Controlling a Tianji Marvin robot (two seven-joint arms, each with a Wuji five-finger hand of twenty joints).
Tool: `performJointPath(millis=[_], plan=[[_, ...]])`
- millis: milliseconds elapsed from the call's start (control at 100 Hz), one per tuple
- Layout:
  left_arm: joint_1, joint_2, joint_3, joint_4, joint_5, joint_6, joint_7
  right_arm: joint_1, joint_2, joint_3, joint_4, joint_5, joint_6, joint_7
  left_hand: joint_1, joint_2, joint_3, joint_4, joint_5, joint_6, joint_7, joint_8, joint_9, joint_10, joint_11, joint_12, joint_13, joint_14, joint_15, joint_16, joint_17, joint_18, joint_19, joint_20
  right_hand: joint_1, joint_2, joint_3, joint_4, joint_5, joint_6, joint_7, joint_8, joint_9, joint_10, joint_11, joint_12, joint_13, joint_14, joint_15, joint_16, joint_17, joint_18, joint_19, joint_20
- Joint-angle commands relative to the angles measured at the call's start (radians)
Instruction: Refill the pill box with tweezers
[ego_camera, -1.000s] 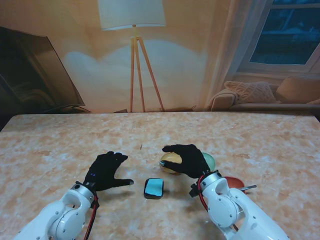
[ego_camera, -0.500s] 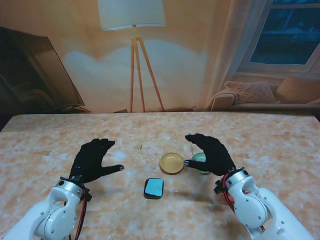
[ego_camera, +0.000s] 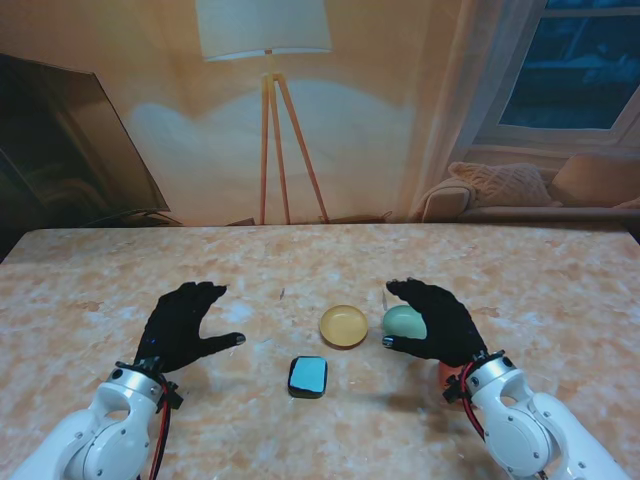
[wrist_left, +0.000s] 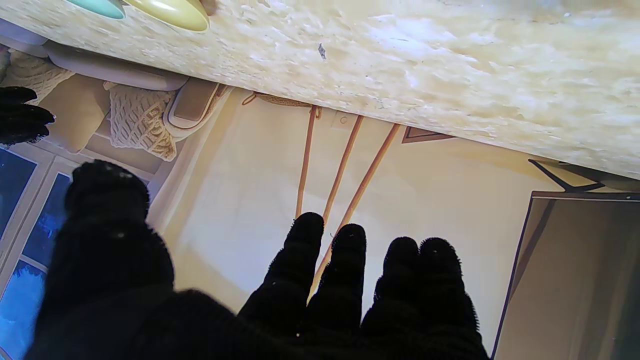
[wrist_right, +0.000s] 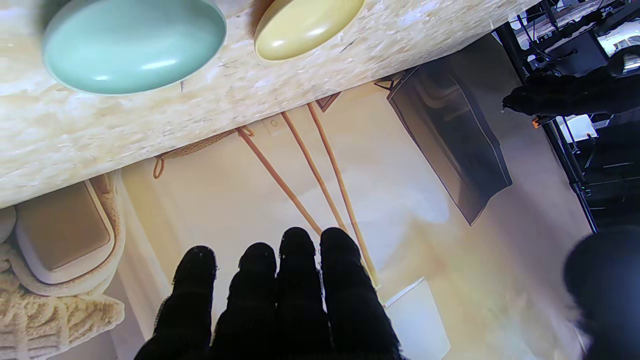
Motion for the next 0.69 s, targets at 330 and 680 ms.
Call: performJointPath(millis=[330,680], plan=[[0.009,-0.003,0.002,-0.003,-0.006,-0.004,-0.015,-0.004,-0.005,-0.011,0.012,-0.007,0.001,-0.007,-0.015,0.017,-0.021,0.011,0.01,0.0,-0.031,-0.009,0.012,-0.01,-0.01,-0.013,0.006,-0.004,-0.021,-0.006,-0.001,-0.036,-0.019,0.003,-0.02,-0.029,0.011,-0.031,-0.014,0.014,-0.006,-0.008,-0.022,0.001,0.001,-0.04,-0.003,-0.032,-0.011,-0.02,0.01,-0.033,-0.037,0.03],[-0.004,-0.003,0.022,0.025,-0.019,-0.009,-0.017,0.017,-0.009,-0.034,0.037,0.003,0.003,-0.025,-0.013,0.016,-0.021,0.011,0.009,0.001,-0.032,-0.009,0.012,-0.008,-0.009,-0.013,0.005,-0.003,-0.02,-0.006,0.0,-0.035,-0.021,0.002,0.001,-0.028,0.006,-0.028,0.007,0.007,0.011,0.001,0.0,0.005,0.011,-0.036,0.015,-0.029,-0.005,-0.018,0.024,-0.023,-0.041,0.045]])
